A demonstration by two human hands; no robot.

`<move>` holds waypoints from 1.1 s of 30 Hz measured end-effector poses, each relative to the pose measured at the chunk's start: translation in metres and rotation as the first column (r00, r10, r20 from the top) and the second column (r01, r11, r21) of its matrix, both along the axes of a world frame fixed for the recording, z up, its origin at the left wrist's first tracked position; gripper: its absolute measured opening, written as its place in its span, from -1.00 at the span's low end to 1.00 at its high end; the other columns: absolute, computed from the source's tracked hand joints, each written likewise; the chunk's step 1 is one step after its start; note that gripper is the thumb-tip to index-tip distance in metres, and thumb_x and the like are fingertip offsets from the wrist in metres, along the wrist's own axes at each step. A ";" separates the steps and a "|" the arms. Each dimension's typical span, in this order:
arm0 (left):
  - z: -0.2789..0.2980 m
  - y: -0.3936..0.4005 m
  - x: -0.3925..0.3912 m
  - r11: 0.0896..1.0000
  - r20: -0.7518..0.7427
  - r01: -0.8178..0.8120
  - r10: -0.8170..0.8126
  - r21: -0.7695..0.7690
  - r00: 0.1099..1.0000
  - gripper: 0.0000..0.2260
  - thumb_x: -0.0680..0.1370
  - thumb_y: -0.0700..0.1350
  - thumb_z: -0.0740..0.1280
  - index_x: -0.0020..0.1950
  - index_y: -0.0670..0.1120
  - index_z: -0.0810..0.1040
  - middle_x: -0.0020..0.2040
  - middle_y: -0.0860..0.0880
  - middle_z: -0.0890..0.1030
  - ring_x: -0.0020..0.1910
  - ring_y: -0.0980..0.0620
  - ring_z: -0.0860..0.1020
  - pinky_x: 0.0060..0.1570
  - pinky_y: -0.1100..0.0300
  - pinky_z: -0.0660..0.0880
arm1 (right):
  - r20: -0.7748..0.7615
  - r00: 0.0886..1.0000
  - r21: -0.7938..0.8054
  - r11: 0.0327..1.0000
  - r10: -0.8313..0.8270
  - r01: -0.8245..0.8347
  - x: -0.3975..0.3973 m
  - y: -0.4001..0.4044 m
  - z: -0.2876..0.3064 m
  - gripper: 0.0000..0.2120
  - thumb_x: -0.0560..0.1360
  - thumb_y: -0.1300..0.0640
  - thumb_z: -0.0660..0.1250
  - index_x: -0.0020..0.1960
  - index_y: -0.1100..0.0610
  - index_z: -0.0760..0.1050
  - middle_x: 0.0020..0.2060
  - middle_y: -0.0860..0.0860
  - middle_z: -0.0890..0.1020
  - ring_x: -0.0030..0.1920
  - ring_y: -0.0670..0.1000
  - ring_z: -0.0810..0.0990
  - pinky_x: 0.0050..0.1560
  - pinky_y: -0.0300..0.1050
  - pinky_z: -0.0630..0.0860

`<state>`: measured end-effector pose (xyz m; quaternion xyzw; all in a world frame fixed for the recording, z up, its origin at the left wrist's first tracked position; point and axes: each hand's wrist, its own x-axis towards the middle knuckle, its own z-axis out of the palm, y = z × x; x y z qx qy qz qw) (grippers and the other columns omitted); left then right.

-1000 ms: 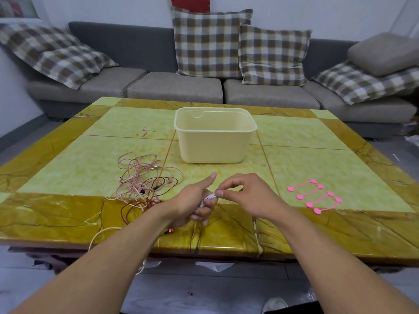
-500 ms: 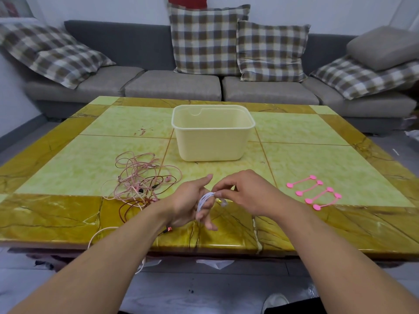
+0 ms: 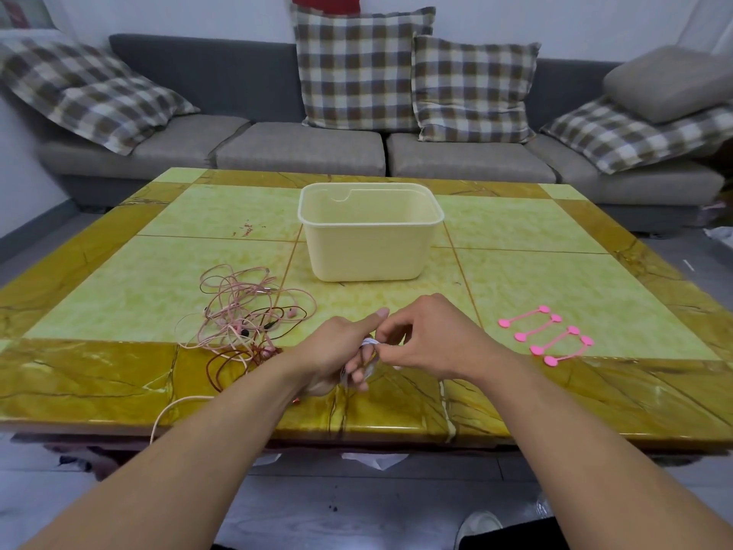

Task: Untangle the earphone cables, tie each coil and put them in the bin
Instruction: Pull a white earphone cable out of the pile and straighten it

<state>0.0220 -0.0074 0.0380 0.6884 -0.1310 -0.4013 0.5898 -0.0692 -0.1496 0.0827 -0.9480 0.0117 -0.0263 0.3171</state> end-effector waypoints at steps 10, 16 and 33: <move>0.003 -0.005 0.001 0.956 0.146 -0.258 0.277 -0.142 0.950 -0.74 0.58 -0.07 0.44 0.17 -0.17 0.51 -0.40 -0.06 0.56 -0.49 0.04 0.49 -0.39 0.15 0.52 | -0.165 0.972 0.299 0.930 -0.170 0.213 -0.001 -0.010 -0.004 -0.89 0.45 0.16 0.44 -0.20 0.08 0.74 -0.37 0.03 0.72 -0.32 -0.10 0.66 -0.17 -0.09 0.62; -0.011 0.003 -0.003 0.996 0.888 -0.064 -0.031 0.068 0.460 -0.47 0.57 0.18 0.33 0.50 0.10 0.34 0.30 0.17 0.52 0.25 0.19 0.46 0.22 0.25 0.40 | -0.179 0.944 0.390 0.861 -0.277 0.326 -0.004 -0.025 -0.004 -0.86 0.45 0.23 0.43 -0.24 0.15 0.74 -0.35 0.11 0.71 -0.30 -0.02 0.66 0.04 0.02 0.69; -0.025 -0.031 -0.029 0.915 0.767 0.229 -0.403 0.331 0.499 -0.73 0.71 0.11 0.08 -0.02 -0.03 0.39 -0.24 0.03 0.60 -0.29 0.04 0.55 -0.21 -0.01 0.49 | -0.217 0.918 0.429 0.813 -0.332 0.395 -0.037 -0.055 -0.005 -0.87 0.46 0.24 0.43 -0.21 0.21 0.74 -0.39 0.10 0.62 -0.31 -0.03 0.55 0.01 0.04 0.65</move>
